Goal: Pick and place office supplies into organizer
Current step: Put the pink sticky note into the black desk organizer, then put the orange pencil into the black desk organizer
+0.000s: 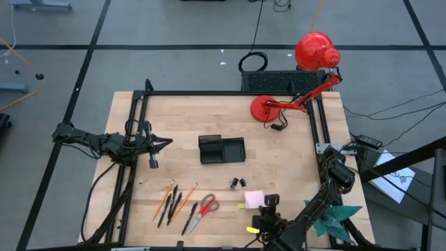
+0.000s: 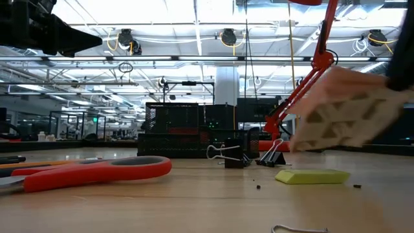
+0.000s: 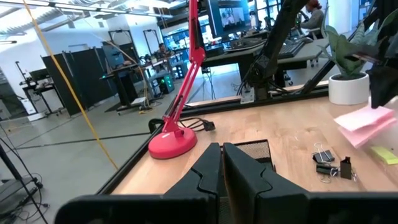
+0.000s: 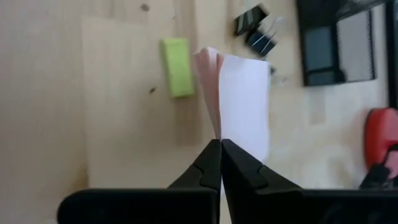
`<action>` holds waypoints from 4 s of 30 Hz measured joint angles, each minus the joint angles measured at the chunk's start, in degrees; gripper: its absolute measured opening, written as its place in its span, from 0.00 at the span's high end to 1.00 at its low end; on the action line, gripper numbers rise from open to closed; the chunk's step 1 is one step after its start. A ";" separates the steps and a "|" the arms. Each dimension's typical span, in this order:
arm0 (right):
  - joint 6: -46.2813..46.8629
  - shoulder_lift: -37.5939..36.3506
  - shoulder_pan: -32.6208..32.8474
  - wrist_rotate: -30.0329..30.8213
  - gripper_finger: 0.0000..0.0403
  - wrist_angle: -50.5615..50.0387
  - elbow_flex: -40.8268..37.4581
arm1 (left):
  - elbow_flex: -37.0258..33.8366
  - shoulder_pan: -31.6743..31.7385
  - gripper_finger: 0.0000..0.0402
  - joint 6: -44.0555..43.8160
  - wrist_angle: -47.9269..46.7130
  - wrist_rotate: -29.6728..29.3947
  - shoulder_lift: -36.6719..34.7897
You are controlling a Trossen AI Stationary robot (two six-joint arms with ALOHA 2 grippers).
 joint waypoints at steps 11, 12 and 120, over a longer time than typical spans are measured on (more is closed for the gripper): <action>-3.59 -0.02 -3.05 10.03 1.00 -5.36 0.23 | 0.01 0.00 0.94 -0.23 -0.15 0.00 -0.02; -3.88 -0.03 -3.64 11.18 1.00 -5.89 0.25 | -0.01 0.00 0.94 -0.23 -0.15 0.00 0.00; -53.09 -23.29 -33.09 -8.71 0.89 68.20 -33.01 | 0.00 0.00 0.94 1.35 -1.47 -0.02 -0.01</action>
